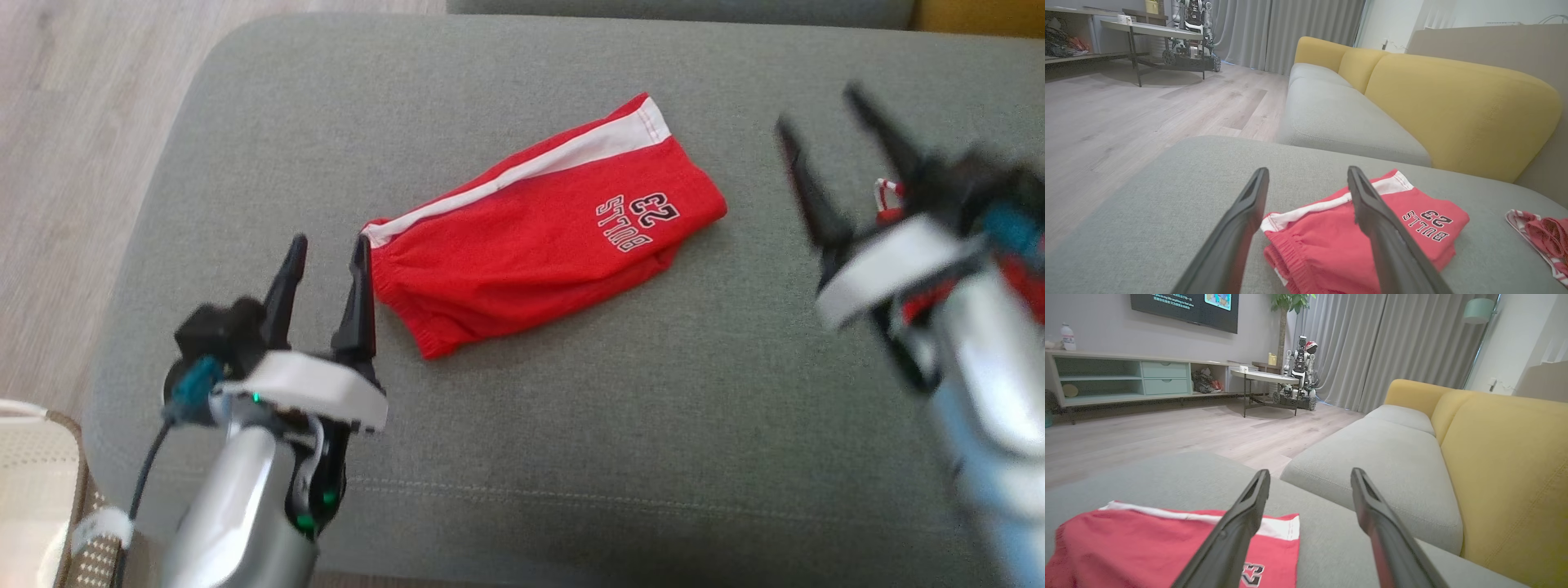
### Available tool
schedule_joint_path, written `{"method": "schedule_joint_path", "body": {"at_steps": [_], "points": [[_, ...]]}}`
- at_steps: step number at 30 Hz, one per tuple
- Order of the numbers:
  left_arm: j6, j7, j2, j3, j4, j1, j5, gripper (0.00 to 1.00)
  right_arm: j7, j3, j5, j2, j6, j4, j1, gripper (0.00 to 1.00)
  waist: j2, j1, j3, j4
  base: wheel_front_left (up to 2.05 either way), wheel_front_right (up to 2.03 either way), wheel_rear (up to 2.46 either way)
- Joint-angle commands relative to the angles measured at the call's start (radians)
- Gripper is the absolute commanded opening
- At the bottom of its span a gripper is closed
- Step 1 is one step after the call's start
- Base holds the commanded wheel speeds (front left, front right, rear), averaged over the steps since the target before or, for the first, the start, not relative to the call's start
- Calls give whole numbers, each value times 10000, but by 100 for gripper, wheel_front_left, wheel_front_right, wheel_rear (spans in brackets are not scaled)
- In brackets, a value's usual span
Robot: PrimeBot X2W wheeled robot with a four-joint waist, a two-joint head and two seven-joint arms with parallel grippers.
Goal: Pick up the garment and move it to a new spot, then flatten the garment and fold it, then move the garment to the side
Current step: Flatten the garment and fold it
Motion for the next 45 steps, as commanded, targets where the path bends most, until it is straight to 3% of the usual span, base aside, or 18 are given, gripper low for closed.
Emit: {"method": "schedule_joint_path", "body": {"at_steps": [1, 9, 21, 25, 30, 34, 39, 45], "points": [[-61, -122, 134, 456, -415, -124, 141, 100, -87, -165, -349, 244, -4, -598, 337, 100, -1, 0, -51, -41, 0, 0, 0], [-262, -122, -52, 905, -731, 902, 706, 100, -88, -1321, -1991, 1411, -4, -2127, 2715, 100, -1, 0, -270, -146, 0, 0, 0], [-501, -122, -441, 1070, -705, 1930, 1361, 100, 98, -1613, -2178, 1932, -4, -1433, 3713, 100, -1, 0, -311, 8, 0, 0, 0], [-523, -122, -468, 1114, -717, 1822, 1376, 100, 347, -1774, -1553, 2097, -4, -1286, 3579, 100, -1, 0, -174, 193, 0, 0, 0], [-535, -122, -489, 1048, -503, 1695, 1175, 100, 976, -1839, 158, 2218, -4, -840, 3229, 100, -1, 0, 91, 655, 0, 0, 0], [-302, -122, -492, 981, -385, 1556, 809, 100, 1533, -2163, 1619, 2327, -4, -424, 2867, 100, -1, 0, 307, 1108, 0, 0, 0], [-209, -122, -494, 757, -207, 1458, 646, 100, 2439, -2984, 3339, 2537, -4, 227, 2290, 100, -1, 0, 583, 1629, 0, 0, 0], [-150, -122, -494, 540, -74, 1425, 357, 100, 3406, -4172, 4589, 2717, -4, 1354, 1461, 100, -1, 0, 719, 2056, 0, 0, 0]]}}
